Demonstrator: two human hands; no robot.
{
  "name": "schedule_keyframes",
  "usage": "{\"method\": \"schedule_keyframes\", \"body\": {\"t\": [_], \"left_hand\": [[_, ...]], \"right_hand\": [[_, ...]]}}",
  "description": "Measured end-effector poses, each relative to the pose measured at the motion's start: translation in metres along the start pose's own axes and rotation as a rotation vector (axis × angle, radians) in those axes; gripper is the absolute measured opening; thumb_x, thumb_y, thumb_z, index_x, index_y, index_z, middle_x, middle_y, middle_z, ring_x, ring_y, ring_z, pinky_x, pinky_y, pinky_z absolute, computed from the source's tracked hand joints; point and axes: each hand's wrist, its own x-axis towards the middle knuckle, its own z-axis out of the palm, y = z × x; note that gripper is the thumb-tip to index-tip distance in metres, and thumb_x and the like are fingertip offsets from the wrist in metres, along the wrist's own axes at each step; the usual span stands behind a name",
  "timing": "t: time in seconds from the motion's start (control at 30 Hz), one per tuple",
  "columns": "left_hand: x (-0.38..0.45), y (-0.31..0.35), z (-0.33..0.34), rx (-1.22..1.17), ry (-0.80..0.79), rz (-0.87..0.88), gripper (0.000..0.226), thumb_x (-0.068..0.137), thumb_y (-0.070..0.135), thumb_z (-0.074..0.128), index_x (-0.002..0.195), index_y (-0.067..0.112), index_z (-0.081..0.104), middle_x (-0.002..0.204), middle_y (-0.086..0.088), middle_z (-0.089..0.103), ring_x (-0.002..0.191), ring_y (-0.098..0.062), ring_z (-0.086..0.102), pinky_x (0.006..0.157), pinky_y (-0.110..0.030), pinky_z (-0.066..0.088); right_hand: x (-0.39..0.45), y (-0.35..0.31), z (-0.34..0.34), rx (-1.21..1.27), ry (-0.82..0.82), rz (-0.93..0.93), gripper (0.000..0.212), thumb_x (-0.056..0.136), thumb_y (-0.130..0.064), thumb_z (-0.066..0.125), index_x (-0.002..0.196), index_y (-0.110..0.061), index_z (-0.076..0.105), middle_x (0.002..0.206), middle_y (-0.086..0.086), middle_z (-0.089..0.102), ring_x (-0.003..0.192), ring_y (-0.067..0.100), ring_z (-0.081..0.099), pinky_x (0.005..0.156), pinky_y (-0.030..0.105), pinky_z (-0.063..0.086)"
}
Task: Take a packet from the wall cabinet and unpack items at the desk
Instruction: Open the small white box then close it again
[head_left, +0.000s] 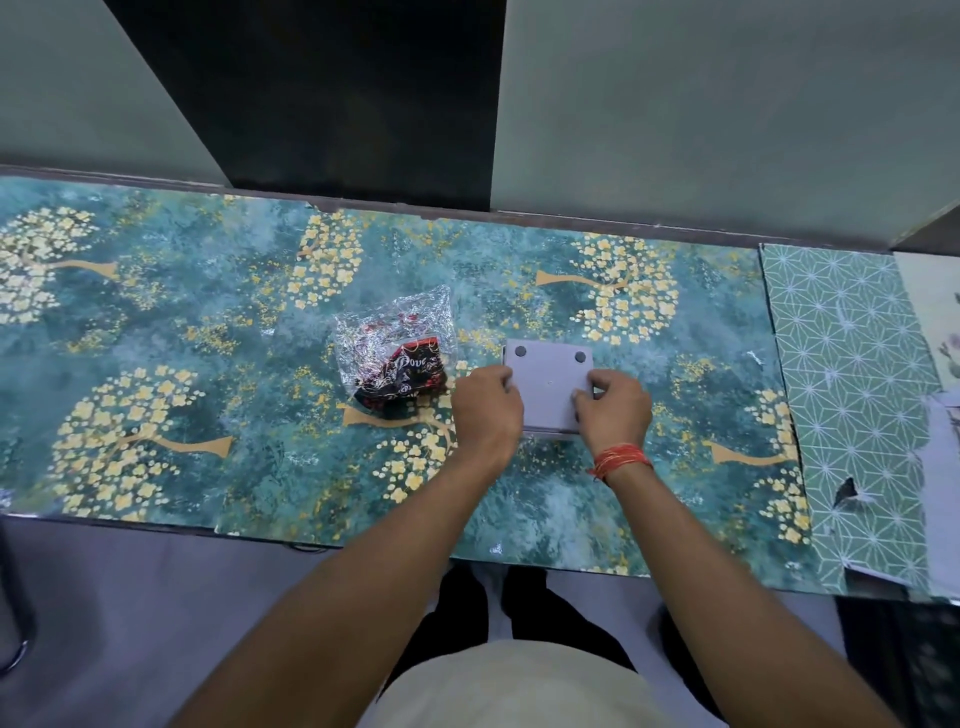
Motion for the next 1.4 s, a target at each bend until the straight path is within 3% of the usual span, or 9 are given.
{"method": "schedule_keyframes", "body": {"t": [0.13,0.47,0.67,0.77,0.93,1.07,1.17,1.27,1.4], "left_hand": [[-0.002,0.001,0.003,0.069,0.002,0.030,0.018,0.090,0.009,0.055,0.088,0.010,0.073,0.086,-0.007,0.075,0.076,-0.026,0.073,0.073,-0.040,0.060],[0.001,-0.003,0.003,0.167,-0.019,-0.007,0.019,0.079,-0.001,0.056,0.063,0.007,0.059,0.069,-0.011,0.066,0.065,-0.028,0.068,0.058,-0.039,0.058],[0.005,-0.010,0.007,0.114,-0.022,-0.032,0.013,0.080,0.001,0.060,0.078,0.006,0.072,0.078,-0.009,0.072,0.060,-0.026,0.070,0.057,-0.042,0.061],[0.006,-0.012,0.009,0.102,-0.033,-0.044,0.012,0.079,0.003,0.060,0.080,0.008,0.072,0.080,-0.009,0.072,0.062,-0.026,0.070,0.058,-0.042,0.061],[0.009,0.003,-0.013,0.115,-0.182,-0.196,0.013,0.082,0.015,0.064,0.094,0.014,0.059,0.090,-0.003,0.063,0.080,-0.025,0.063,0.070,-0.032,0.052],[0.020,0.027,-0.019,-0.401,-0.398,-0.608,0.024,0.093,0.028,0.055,0.106,0.008,0.054,0.091,-0.011,0.063,0.077,-0.030,0.064,0.084,-0.053,0.059],[0.027,0.039,-0.025,-0.726,-0.400,-0.668,0.043,0.096,0.053,0.044,0.104,0.013,0.057,0.092,-0.011,0.063,0.082,-0.030,0.061,0.087,-0.054,0.054],[0.041,0.039,-0.032,-1.033,-0.353,-0.849,0.064,0.088,0.072,0.040,0.100,0.011,0.056,0.092,-0.007,0.059,0.094,-0.034,0.056,0.099,-0.068,0.037],[0.050,0.026,-0.030,-1.078,-0.324,-0.796,0.055,0.078,0.063,0.064,0.103,0.014,0.061,0.103,-0.014,0.070,0.097,-0.037,0.067,0.097,-0.062,0.045]], "right_hand": [[0.001,0.003,-0.003,-0.008,0.003,-0.005,0.025,0.082,-0.008,0.066,0.106,-0.003,0.072,0.105,0.014,0.073,0.091,0.030,0.066,0.083,0.028,0.048],[0.004,0.004,-0.003,-0.079,-0.052,-0.051,0.009,0.077,-0.008,0.067,0.082,-0.002,0.072,0.081,0.017,0.073,0.073,0.032,0.065,0.070,0.029,0.051],[0.005,0.002,-0.002,-0.088,-0.068,-0.052,0.004,0.074,-0.006,0.067,0.074,-0.003,0.069,0.075,0.015,0.071,0.073,0.033,0.065,0.074,0.031,0.055],[0.005,0.001,-0.002,-0.104,-0.080,-0.028,0.010,0.076,-0.006,0.067,0.083,-0.004,0.073,0.085,0.015,0.073,0.080,0.033,0.066,0.075,0.025,0.048],[0.013,0.003,0.002,-0.075,-0.152,0.049,0.051,0.078,-0.023,0.073,0.126,-0.010,0.059,0.118,0.012,0.067,0.104,0.035,0.064,0.091,0.041,0.052],[0.023,0.001,0.005,0.176,-0.383,0.182,0.029,0.084,-0.024,0.067,0.110,-0.017,0.057,0.116,0.014,0.066,0.089,0.031,0.064,0.080,0.047,0.057],[0.018,0.000,0.003,0.356,-0.285,0.094,0.034,0.084,-0.013,0.062,0.117,-0.016,0.053,0.117,0.009,0.063,0.097,0.025,0.063,0.073,0.043,0.059],[0.011,-0.004,-0.005,0.666,-0.144,-0.081,0.027,0.082,-0.017,0.056,0.108,-0.008,0.057,0.108,0.002,0.063,0.095,0.009,0.061,0.060,0.019,0.054],[0.010,-0.013,-0.006,0.743,-0.116,-0.310,0.023,0.082,-0.036,0.058,0.075,-0.014,0.058,0.105,0.011,0.060,0.097,0.014,0.057,0.073,0.015,0.047]]}}
